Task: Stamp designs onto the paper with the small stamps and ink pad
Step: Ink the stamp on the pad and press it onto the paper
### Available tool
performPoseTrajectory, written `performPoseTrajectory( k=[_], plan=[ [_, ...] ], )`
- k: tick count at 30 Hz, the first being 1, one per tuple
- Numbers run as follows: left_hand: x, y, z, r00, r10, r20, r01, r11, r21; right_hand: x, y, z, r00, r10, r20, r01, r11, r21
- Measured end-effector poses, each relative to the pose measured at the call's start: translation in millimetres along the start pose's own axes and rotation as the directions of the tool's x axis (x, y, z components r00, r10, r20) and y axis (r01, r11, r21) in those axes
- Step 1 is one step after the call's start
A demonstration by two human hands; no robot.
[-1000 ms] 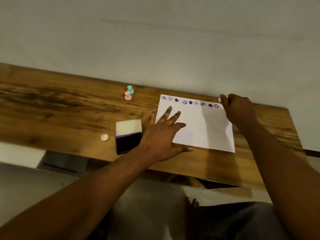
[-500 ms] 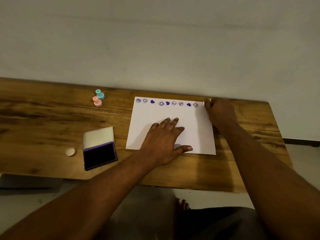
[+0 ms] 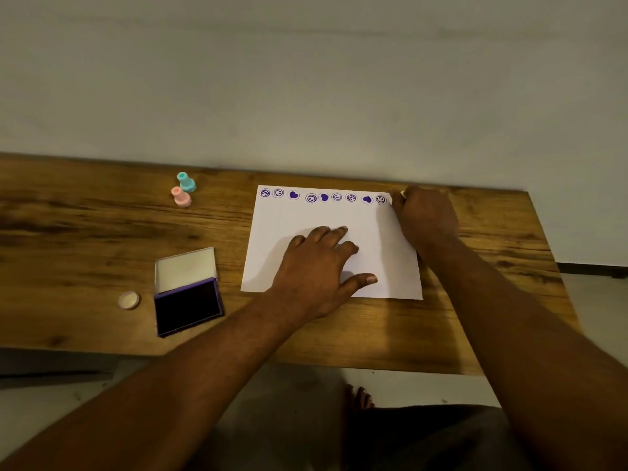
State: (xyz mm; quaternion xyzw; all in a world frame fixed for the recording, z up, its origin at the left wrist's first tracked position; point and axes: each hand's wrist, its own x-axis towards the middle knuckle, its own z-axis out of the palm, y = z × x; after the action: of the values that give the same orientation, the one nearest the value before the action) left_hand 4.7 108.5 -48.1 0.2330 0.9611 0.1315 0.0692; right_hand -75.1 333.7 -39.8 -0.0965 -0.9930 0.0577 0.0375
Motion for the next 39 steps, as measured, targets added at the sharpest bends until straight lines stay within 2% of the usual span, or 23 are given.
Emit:
performPoseTrajectory(
  k=[8, 13, 17, 26, 32, 34, 35, 36, 37, 38, 39],
  plan=[
    [-2.8, -0.2, -1.0, 0.999, 0.006, 0.034, -0.006, 1.0, 0.004, -2.3, -12.7, -5.5, 0.996, 0.085, 0.016, -0.084, 0.995, -0.045],
    [-4.3, -0.3, -3.4, 0.998, 0.004, 0.068, -0.003, 1.0, -0.018, -5.1, -33.9, -4.7, 0.998, 0.064, 0.028, -0.057, 0.977, -0.205],
    [-4.4, 0.5, -3.2, 0.997, 0.01, 0.075, -0.01, 1.0, -0.003, -2.9, -36.5, -4.6, 0.996, 0.077, 0.049, -0.062, 0.964, -0.257],
    [0.6, 10.9, -7.2, 0.995, -0.027, 0.099, 0.026, 1.0, 0.005, 1.9, -35.3, -18.3, 0.981, -0.076, 0.178, 0.15, 0.879, -0.452],
    [-4.9, 2.8, -0.8, 0.998, 0.011, 0.059, -0.011, 1.0, 0.0, 2.6, -25.4, -23.8, 0.979, -0.119, 0.167, 0.172, 0.92, -0.351],
    [-6.9, 1.2, 0.1, 0.998, 0.02, 0.055, -0.02, 1.0, -0.004, 8.3, -23.2, -32.3, 0.992, -0.053, 0.119, 0.077, 0.975, -0.209],
    [-7.0, 1.0, 1.0, 0.998, 0.021, 0.051, -0.02, 1.0, -0.008, 10.5, -20.7, -39.6, 0.996, 0.048, 0.072, -0.045, 0.998, -0.044],
    [-7.0, 1.0, 1.8, 0.999, 0.02, 0.048, -0.019, 1.0, -0.013, 11.7, -18.2, -48.7, 0.98, 0.193, 0.047, -0.198, 0.96, 0.199],
    [-6.2, 0.9, 2.5, 0.999, 0.02, 0.047, -0.019, 1.0, -0.015, 11.7, -14.4, -57.6, 0.94, 0.332, 0.079, -0.326, 0.805, 0.496],
    [-5.6, 1.8, 3.0, 0.999, 0.021, 0.044, -0.021, 1.0, -0.014, 10.6, -9.7, -62.4, 0.881, 0.429, 0.197, -0.411, 0.493, 0.767],
    [-5.0, 2.0, 3.4, 0.999, 0.022, 0.036, -0.022, 1.0, -0.013, 4.2, -7.9, -64.1, 0.821, 0.436, 0.369, -0.457, 0.115, 0.882]
  ],
)
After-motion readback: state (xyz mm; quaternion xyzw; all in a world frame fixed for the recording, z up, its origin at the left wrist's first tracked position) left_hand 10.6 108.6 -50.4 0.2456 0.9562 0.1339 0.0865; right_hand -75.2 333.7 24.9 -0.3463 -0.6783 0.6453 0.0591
